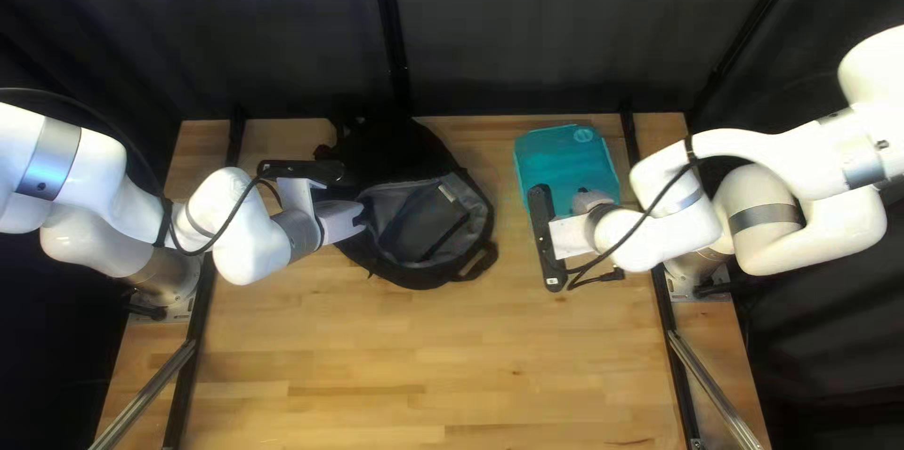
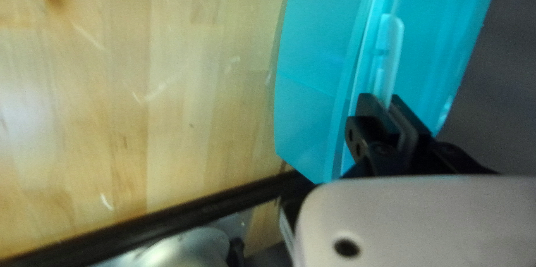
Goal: Remove a lunch box from a kids backpack
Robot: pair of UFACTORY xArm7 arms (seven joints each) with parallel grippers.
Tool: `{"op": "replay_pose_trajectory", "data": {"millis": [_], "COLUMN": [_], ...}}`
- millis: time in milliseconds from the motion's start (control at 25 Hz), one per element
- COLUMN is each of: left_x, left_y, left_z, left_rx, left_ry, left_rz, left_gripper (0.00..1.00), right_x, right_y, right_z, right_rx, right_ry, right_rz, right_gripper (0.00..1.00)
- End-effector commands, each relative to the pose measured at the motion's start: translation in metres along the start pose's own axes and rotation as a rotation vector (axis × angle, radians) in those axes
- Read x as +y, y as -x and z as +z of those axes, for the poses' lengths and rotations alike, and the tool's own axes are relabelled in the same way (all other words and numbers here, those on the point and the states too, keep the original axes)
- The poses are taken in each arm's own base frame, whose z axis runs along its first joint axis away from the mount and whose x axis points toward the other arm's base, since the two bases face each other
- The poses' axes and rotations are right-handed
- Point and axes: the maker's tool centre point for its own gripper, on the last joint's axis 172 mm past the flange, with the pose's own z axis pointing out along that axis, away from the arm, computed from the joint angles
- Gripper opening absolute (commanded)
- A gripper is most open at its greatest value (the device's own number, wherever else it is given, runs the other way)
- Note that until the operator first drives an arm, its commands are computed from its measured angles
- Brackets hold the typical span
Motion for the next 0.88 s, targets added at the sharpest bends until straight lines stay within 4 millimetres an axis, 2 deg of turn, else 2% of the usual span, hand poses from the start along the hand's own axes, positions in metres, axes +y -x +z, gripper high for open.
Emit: {"op": "replay_pose_trajectory", "data": {"millis": [40,80,120,160,200,240,320,480,600,680,760,880], "left_x": [0.000,0.000,0.000,0.000,0.000,0.000,0.000,0.000,0.000,0.000,0.000,0.000], "left_y": [0.000,0.000,0.000,0.000,0.000,0.000,0.000,0.000,0.000,0.000,0.000,0.000], "left_z": [0.000,0.000,0.000,0.000,0.000,0.000,0.000,0.000,0.000,0.000,0.000,0.000], "left_rx": [0.000,0.000,0.000,0.000,0.000,0.000,0.000,0.000,0.000,0.000,0.000,0.000], "left_ry": [0.000,0.000,0.000,0.000,0.000,0.000,0.000,0.000,0.000,0.000,0.000,0.000], "left_rz": [0.000,0.000,0.000,0.000,0.000,0.000,0.000,0.000,0.000,0.000,0.000,0.000], "left_gripper": [0.00,0.00,0.00,0.00,0.00,0.00,0.00,0.00,0.00,0.00,0.00,0.00], "right_x": [-0.005,-0.006,-0.009,-0.011,-0.011,-0.012,-0.013,-0.005,0.008,0.018,0.036,0.055], "right_y": [-0.005,-0.006,-0.008,-0.009,-0.009,-0.009,-0.009,-0.003,0.008,0.017,0.030,0.041], "right_z": [0.009,0.012,0.015,0.017,0.017,0.017,0.011,-0.014,-0.036,-0.046,-0.059,-0.069], "right_rx": [0.002,0.002,0.003,0.004,0.005,0.007,0.012,0.023,0.030,0.031,0.031,0.028], "right_ry": [-0.013,-0.017,-0.023,-0.027,-0.029,-0.034,-0.041,-0.033,-0.021,-0.018,-0.024,-0.048], "right_rz": [0.017,0.021,0.028,0.033,0.036,0.038,0.030,0.017,0.006,0.002,-0.002,-0.006], "right_gripper": [0.16,0.19,0.46,0.50,0.58,0.81,1.00,1.00,1.00,1.00,1.00,1.00]}}
